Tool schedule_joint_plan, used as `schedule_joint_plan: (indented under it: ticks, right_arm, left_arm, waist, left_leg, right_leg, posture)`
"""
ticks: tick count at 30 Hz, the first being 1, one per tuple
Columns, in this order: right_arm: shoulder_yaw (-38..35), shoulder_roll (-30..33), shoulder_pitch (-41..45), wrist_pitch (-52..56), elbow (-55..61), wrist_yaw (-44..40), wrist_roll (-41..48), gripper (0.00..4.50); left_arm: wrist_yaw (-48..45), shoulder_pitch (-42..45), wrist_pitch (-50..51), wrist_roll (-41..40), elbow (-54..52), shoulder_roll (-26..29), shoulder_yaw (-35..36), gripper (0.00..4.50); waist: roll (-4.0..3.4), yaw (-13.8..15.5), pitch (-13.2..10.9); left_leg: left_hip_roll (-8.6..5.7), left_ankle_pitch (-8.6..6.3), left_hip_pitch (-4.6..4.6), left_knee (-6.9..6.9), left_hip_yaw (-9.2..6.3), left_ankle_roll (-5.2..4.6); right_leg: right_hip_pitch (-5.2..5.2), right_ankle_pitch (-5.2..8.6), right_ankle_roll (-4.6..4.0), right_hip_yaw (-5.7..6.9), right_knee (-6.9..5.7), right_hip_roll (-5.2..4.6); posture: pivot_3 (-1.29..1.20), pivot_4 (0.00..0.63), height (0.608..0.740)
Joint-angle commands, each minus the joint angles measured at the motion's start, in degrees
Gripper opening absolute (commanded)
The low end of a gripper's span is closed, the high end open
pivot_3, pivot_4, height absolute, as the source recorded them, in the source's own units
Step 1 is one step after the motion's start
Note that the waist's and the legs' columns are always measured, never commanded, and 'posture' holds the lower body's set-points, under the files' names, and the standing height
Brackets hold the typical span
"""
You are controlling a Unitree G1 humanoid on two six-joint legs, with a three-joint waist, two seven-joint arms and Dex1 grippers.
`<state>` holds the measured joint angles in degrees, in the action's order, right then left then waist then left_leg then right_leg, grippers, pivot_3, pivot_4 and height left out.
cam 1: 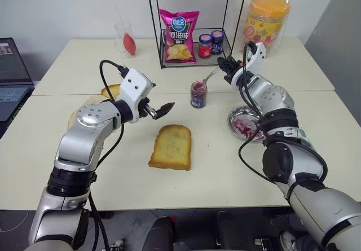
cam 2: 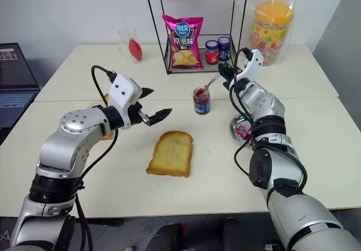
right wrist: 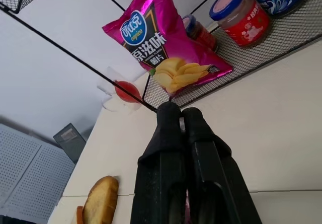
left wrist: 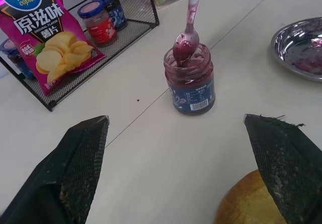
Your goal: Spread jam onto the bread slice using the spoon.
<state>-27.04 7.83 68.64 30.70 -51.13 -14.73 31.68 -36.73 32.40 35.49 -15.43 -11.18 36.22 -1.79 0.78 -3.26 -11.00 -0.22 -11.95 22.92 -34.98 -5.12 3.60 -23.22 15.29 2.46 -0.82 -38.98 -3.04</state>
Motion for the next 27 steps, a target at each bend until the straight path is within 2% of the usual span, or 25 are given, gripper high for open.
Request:
schedule_joint_plan:
  ticks: [1, 11, 16, 20, 27]
  right_arm:
    - [-1.2, 0.7, 2.4, 0.3, 0.3, 0.3, 1.9, 0.02]
    - [-4.6, 1.1, 2.7, 0.9, -0.6, 2.5, 4.7, 0.02]
    - [-5.3, 0.8, 2.8, 2.8, 2.6, 2.6, 6.9, 0.02]
    - [-4.7, -0.2, 2.2, 6.8, 9.2, 3.7, 9.4, 0.02]
    - [-2.2, -5.0, -3.2, 18.4, 29.7, 8.2, 16.6, 0.02]
  left_arm:
    - [0.5, 1.6, -1.2, 0.1, -0.7, -0.1, 2.0, 4.50]
    - [0.6, 1.7, -0.9, -0.5, -0.8, -0.7, 2.5, 4.50]
    - [-0.1, 0.7, -0.5, -2.0, -1.7, -0.5, 3.6, 4.50]
    - [-0.9, -0.8, 0.3, -3.7, -3.5, 0.1, 5.4, 4.50]
    - [-4.3, -7.3, 1.1, -7.5, -9.6, 3.5, 9.9, 4.50]
  waist:
    - [0.00, 0.0, 0.0]
    - [0.00, 0.0, 0.0]
    - [0.00, 0.0, 0.0]
    - [0.00, 0.0, 0.0]
    - [0.01, -0.1, 0.0]
  left_leg:
    - [0.00, 0.00, 0.00, 0.00, 0.00, 0.00]
    - [0.00, 0.00, 0.00, 0.00, 0.02, 0.00]
    - [0.00, 0.00, 0.00, 0.00, 0.03, 0.00]
    - [0.00, 0.00, 0.01, 0.00, 0.04, 0.00]
    - [0.03, 0.00, 0.02, 0.02, 0.01, 0.00]
  right_leg:
    - [0.00, 0.00, 0.00, 0.00, 0.00, 0.00]
    - [0.00, 0.00, 0.00, -0.01, 0.00, 0.00]
    - [0.00, 0.00, 0.00, -0.02, 0.00, 0.00]
    - [-0.01, 0.00, 0.00, -0.03, 0.00, 0.00]
    - [-0.04, 0.00, 0.00, 0.00, 0.00, 0.01]
  posture:
    - [0.00, 0.150, 0.740]
    - [0.00, 0.150, 0.740]
    - [0.00, 0.150, 0.740]
    - [0.00, 0.150, 0.740]
    - [0.00, 0.150, 0.740]
